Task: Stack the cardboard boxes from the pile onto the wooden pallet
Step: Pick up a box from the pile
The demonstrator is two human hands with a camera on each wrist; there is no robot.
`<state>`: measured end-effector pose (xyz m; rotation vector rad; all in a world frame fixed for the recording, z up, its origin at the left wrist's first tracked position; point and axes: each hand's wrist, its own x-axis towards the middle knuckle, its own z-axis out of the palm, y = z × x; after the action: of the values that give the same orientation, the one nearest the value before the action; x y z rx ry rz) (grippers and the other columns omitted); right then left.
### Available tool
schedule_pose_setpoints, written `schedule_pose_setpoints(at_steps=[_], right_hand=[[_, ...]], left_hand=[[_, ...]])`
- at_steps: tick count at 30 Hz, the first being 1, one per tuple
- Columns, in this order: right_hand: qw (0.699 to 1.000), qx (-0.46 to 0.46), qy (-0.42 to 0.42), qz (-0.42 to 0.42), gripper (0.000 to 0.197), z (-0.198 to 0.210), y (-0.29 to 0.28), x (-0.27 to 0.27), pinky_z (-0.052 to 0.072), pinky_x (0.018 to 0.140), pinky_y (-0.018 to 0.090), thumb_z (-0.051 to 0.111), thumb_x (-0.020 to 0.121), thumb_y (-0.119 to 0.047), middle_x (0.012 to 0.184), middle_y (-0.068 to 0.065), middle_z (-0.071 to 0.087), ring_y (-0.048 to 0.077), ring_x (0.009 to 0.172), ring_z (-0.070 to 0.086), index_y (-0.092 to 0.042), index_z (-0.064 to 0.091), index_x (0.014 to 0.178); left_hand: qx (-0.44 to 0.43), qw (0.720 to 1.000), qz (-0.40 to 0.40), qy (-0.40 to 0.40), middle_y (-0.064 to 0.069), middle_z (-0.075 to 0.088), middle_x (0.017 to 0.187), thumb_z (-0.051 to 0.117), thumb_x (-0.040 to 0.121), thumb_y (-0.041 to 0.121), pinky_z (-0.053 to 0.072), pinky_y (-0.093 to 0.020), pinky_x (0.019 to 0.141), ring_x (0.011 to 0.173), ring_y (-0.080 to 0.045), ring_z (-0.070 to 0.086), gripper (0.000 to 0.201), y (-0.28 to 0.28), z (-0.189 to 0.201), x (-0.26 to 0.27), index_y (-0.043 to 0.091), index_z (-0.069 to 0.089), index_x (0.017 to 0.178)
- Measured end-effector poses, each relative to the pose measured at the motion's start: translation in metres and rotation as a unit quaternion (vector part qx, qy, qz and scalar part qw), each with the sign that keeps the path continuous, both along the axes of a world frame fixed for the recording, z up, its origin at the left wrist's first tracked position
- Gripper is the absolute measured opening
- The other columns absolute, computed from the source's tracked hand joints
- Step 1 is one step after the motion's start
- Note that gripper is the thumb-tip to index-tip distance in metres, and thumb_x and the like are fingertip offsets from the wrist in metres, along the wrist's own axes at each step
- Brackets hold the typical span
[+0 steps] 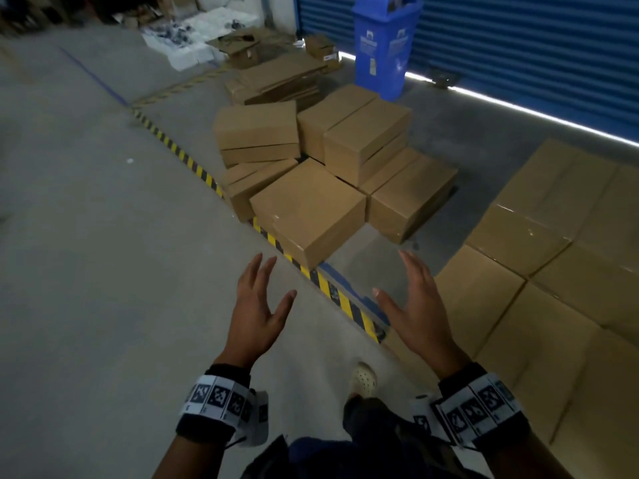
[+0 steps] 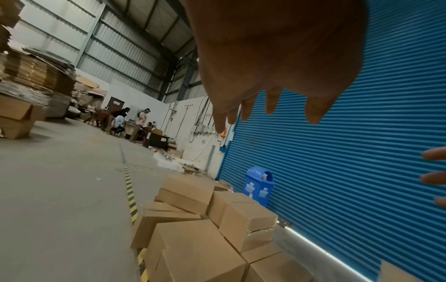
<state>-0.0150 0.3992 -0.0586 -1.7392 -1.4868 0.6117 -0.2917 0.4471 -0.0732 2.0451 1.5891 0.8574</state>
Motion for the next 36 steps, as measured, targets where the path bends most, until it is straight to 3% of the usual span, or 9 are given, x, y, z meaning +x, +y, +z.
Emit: schedule_pose_setpoints(at_steps=[4,9,14,16,19,24,29,32,36], right_hand=[[1.0,-0.011,0.028,0.008,0.078,0.002,0.099,0.017,0.033,0.113,0.035,0.068,0.091,-0.037,0.158,0.004,0.031,0.02,0.144,0.031,-0.017,0.027,0.155],[0.999,-0.022,0.022,0.031,0.076,0.01,0.195,0.031,0.035,0.111,0.035,0.067,0.092,-0.037,0.157,0.006,0.033,0.021,0.142,0.033,-0.016,0.028,0.154],[0.997,-0.055,0.046,0.023,0.076,-0.001,0.274,0.034,0.039,0.11,0.038,0.068,0.09,-0.039,0.155,0.004,0.036,0.021,0.141,0.036,-0.019,0.031,0.153],[0.994,-0.084,0.07,0.004,0.074,-0.01,0.305,0.034,0.039,0.107,0.035,0.068,0.09,-0.037,0.154,0.003,0.038,0.02,0.139,0.038,-0.021,0.032,0.152],[0.986,-0.132,0.101,-0.031,0.07,-0.025,0.355,0.031,0.039,0.11,0.04,0.067,0.092,-0.035,0.153,0.003,0.04,0.02,0.139,0.039,-0.019,0.034,0.152],[0.967,-0.191,0.132,-0.102,0.067,-0.052,0.442,0.024,0.036,0.113,0.04,0.066,0.094,-0.03,0.154,0.004,0.041,0.021,0.139,0.04,-0.02,0.034,0.152],[0.948,-0.234,0.136,-0.169,0.064,-0.07,0.518,0.019,0.036,0.108,0.038,0.064,0.095,-0.028,0.152,0.005,0.042,0.024,0.137,0.042,-0.02,0.035,0.151],[0.937,-0.261,0.132,-0.188,0.065,-0.09,0.554,0.02,0.04,0.109,0.042,0.064,0.094,-0.032,0.151,0.008,0.044,0.026,0.135,0.046,-0.02,0.035,0.151],[0.92,-0.328,0.127,-0.175,0.063,-0.13,0.6,0.02,0.038,0.103,0.033,0.058,0.098,-0.034,0.153,0.007,0.039,0.028,0.134,0.046,-0.019,0.03,0.153]], left_hand=[[-0.045,0.999,0.017,0.009,-0.006,0.027,0.163,0.062,0.097,0.042,0.033,-0.042,0.117,0.15,-0.022,0.024,0.066,0.088,0.005,0.011,0.02,0.038,0.154],[-0.056,0.998,0.027,0.032,-0.005,0.028,0.163,0.062,0.096,0.04,0.029,-0.034,0.113,0.15,-0.023,0.026,0.066,0.182,0.018,0.017,0.021,0.037,0.155],[-0.071,0.997,0.026,0.029,-0.008,0.033,0.16,0.059,0.094,0.045,0.033,-0.042,0.115,0.148,-0.025,0.029,0.068,0.268,0.013,0.016,0.02,0.037,0.154],[-0.086,0.996,0.022,0.024,-0.008,0.035,0.159,0.057,0.094,0.048,0.033,-0.041,0.114,0.147,-0.025,0.031,0.069,0.304,0.007,0.014,0.02,0.038,0.153],[-0.111,0.994,0.013,0.008,-0.007,0.037,0.158,0.055,0.091,0.053,0.034,-0.04,0.113,0.145,-0.025,0.034,0.072,0.364,-0.006,0.01,0.019,0.04,0.152],[-0.167,0.985,0.009,-0.041,-0.002,0.038,0.157,0.057,0.092,0.054,0.04,-0.048,0.112,0.143,-0.024,0.037,0.068,0.476,-0.033,-0.004,0.025,0.039,0.151],[-0.217,0.973,0.007,-0.08,-0.003,0.042,0.154,0.062,0.096,0.041,0.041,-0.036,0.1,0.129,-0.017,0.046,0.061,0.588,-0.048,-0.003,0.021,0.043,0.15],[-0.252,0.966,-0.003,-0.057,-0.007,0.044,0.153,0.063,0.096,0.04,0.043,-0.044,0.105,0.134,-0.026,0.046,0.06,0.644,-0.064,0.005,0.017,0.045,0.148],[-0.324,0.943,0.027,-0.069,-0.009,0.048,0.15,0.064,0.096,0.038,0.042,-0.043,0.104,0.135,-0.029,0.047,0.055,0.702,-0.096,0.021,0.016,0.05,0.144]])
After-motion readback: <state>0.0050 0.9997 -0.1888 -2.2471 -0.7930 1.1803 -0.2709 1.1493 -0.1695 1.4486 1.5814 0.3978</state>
